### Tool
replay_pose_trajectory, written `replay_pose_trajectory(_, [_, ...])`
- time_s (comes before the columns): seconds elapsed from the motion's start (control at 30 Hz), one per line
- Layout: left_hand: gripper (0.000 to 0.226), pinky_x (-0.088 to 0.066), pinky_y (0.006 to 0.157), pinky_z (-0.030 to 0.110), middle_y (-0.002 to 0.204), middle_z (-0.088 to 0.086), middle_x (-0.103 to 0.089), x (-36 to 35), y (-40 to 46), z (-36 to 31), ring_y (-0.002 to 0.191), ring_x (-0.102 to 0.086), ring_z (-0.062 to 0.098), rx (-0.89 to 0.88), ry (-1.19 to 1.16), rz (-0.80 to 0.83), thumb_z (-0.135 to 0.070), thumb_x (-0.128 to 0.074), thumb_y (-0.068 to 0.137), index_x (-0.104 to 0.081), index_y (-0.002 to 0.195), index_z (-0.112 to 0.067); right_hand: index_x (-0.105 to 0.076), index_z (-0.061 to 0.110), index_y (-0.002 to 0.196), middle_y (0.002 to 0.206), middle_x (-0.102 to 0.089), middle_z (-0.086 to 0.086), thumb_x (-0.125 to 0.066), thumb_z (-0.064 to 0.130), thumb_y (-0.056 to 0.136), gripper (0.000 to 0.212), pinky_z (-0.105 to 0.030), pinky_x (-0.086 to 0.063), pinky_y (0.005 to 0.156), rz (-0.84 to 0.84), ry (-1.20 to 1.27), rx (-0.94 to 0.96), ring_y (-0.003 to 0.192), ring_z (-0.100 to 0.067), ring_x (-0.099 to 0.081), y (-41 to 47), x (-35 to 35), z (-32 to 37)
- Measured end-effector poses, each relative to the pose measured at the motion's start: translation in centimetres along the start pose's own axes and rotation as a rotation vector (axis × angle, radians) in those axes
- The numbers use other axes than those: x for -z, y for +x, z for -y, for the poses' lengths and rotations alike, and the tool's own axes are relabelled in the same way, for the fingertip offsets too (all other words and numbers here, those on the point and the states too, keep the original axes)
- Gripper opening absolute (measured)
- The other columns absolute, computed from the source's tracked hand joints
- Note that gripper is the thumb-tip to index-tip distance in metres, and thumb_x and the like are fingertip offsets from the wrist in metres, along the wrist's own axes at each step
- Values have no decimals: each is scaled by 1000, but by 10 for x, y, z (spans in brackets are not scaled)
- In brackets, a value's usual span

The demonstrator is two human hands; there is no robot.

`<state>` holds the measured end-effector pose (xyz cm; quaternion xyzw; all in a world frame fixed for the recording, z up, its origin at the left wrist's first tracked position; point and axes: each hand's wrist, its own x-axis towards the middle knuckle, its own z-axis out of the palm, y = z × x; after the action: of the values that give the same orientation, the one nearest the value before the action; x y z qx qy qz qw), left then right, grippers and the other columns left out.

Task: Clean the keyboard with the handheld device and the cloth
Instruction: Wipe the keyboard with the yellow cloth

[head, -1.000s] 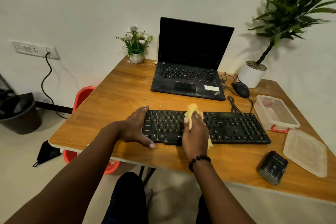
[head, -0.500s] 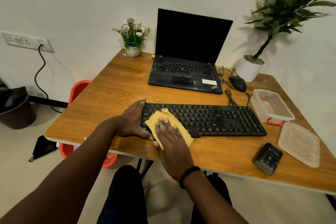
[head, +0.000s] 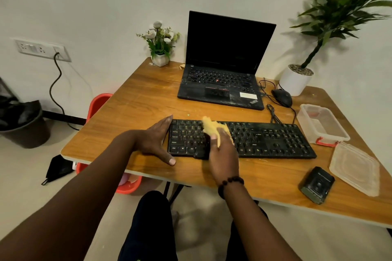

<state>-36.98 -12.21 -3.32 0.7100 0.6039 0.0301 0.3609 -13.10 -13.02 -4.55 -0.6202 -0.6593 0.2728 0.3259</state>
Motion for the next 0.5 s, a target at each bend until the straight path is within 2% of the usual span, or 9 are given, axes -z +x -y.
replay_pose_trajectory(0.03, [159, -7, 125, 41, 166, -5, 21, 0, -2, 2, 153, 10, 20, 2, -24, -9, -71, -84, 52, 28, 154, -22, -43, 16, 142, 145, -46, -2, -35, 39, 101, 47, -42, -35, 111, -65, -11, -53, 136, -23, -39, -1, -3, 6])
replay_pose_trajectory(0.07, [156, -8, 125, 41, 167, -4, 16, -1, -4, 4, 153, 7, 20, -1, -43, -34, -68, -86, 55, 25, 155, -23, -45, 15, 138, 141, -49, -4, -35, 40, 101, 46, -41, -36, 109, -64, -80, -22, 133, -26, -41, -6, -9, 11])
replay_pose_trajectory(0.1, [153, -8, 125, 41, 167, -3, 11, -4, -4, 6, 153, 4, 19, -9, -43, -66, -65, -87, 58, 22, 156, -24, -45, 13, 136, 143, -46, -5, -35, 39, 101, 44, -39, -31, 112, -12, -153, 87, 136, -27, -37, -15, -20, 15])
replay_pose_trajectory(0.17, [152, -8, 125, 40, 168, -2, 6, -9, -4, 10, 154, 1, 19, -28, -9, -117, -68, -86, 56, 20, 157, -26, -36, 13, 145, 156, -28, -4, -31, 37, 102, 50, -38, -13, 120, 157, -273, 405, 147, -20, -15, -39, -39, 18])
replay_pose_trajectory(0.23, [151, -9, 125, 40, 168, -2, 5, -9, -3, 13, 154, 0, 18, -30, -31, -117, -64, -88, 58, 19, 157, -27, -25, 17, 151, 160, -17, 1, -25, 38, 102, 53, -40, -8, 121, 298, -390, 613, 148, -13, -4, -43, -40, 17])
replay_pose_trajectory(0.3, [147, -10, 124, 41, 168, -3, 4, -9, -3, 12, 153, -2, 19, -13, -41, -120, -63, -87, 61, 18, 158, -27, -19, 19, 152, 161, -14, 3, -27, 37, 103, 52, -37, -5, 121, 349, -457, 602, 148, -12, -2, -23, -29, 14])
replay_pose_trajectory(0.4, [153, -10, 123, 51, 168, -1, 3, -10, -1, 9, 153, -2, 27, 32, 4, -122, -85, -75, 48, 21, 155, -34, -18, 16, 152, 161, -10, -1, -26, 38, 103, 54, -37, -4, 121, 215, -526, 392, 148, -18, -4, 2, -17, 11])
replay_pose_trajectory(0.43, [154, -9, 123, 52, 168, 0, 3, -10, 1, 10, 153, -1, 28, 37, 11, -120, -88, -72, 44, 22, 155, -35, -17, 16, 153, 161, -9, -2, -25, 39, 103, 56, -40, -6, 121, 215, -502, 388, 149, -18, -2, 0, -20, 13])
replay_pose_trajectory(0.5, [158, -5, 123, 51, 168, -1, 8, -9, 2, 12, 153, 5, 26, 21, 15, -99, -92, -68, 40, 24, 154, -35, -16, 14, 153, 162, -7, -2, -25, 39, 102, 57, -42, -7, 121, 321, -503, 557, 149, -18, 2, -14, -30, 19])
